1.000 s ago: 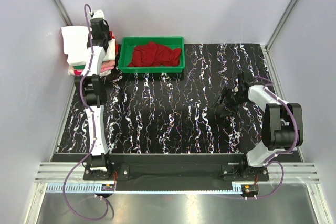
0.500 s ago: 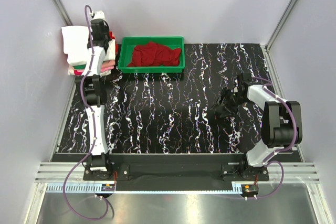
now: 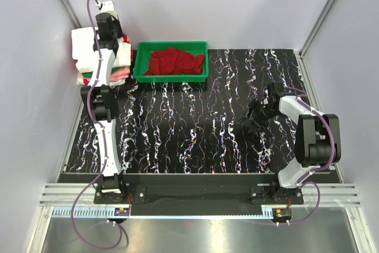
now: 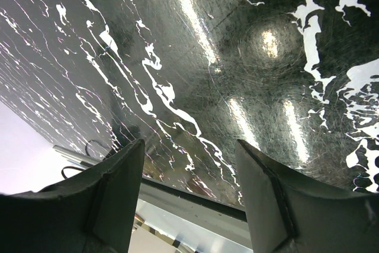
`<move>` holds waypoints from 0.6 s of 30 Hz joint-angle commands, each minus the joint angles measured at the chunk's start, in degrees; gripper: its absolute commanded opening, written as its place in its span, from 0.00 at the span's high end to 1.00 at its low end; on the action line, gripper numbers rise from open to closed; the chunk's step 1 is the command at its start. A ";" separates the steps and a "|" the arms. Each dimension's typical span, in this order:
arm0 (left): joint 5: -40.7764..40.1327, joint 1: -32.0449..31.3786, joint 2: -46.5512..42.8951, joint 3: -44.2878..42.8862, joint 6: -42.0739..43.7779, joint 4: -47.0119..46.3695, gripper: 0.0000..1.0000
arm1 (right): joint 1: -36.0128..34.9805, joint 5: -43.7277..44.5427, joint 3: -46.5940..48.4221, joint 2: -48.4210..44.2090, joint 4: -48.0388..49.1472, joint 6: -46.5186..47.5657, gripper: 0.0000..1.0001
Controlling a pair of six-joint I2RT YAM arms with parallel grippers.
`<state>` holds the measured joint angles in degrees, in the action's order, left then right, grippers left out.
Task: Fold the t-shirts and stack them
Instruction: Neatly place the folded tshirt to the corner
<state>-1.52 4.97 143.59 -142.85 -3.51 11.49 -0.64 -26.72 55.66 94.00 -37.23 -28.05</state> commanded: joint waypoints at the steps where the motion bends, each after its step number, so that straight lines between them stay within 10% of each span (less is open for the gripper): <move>1: 6.43 -0.14 -5.16 0.72 -1.59 -6.04 1.00 | -0.41 -1.67 0.94 -0.30 1.11 0.63 0.31; 14: 12.07 -0.23 -3.76 4.16 -2.29 -6.13 0.99 | -0.32 -1.93 0.68 -0.39 1.29 0.54 0.31; 16: 12.24 0.04 -3.32 4.42 -2.12 -5.51 0.87 | -0.32 -2.02 0.77 -0.48 1.29 0.54 0.31; 18: 12.50 0.13 -3.14 4.42 -2.20 -4.90 0.54 | -0.32 -2.11 0.77 -0.66 1.20 0.54 0.31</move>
<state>8.19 4.97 141.08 -138.15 -5.69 9.37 -0.64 -27.51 55.66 94.00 -37.08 -28.05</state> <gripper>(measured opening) 0.397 0.694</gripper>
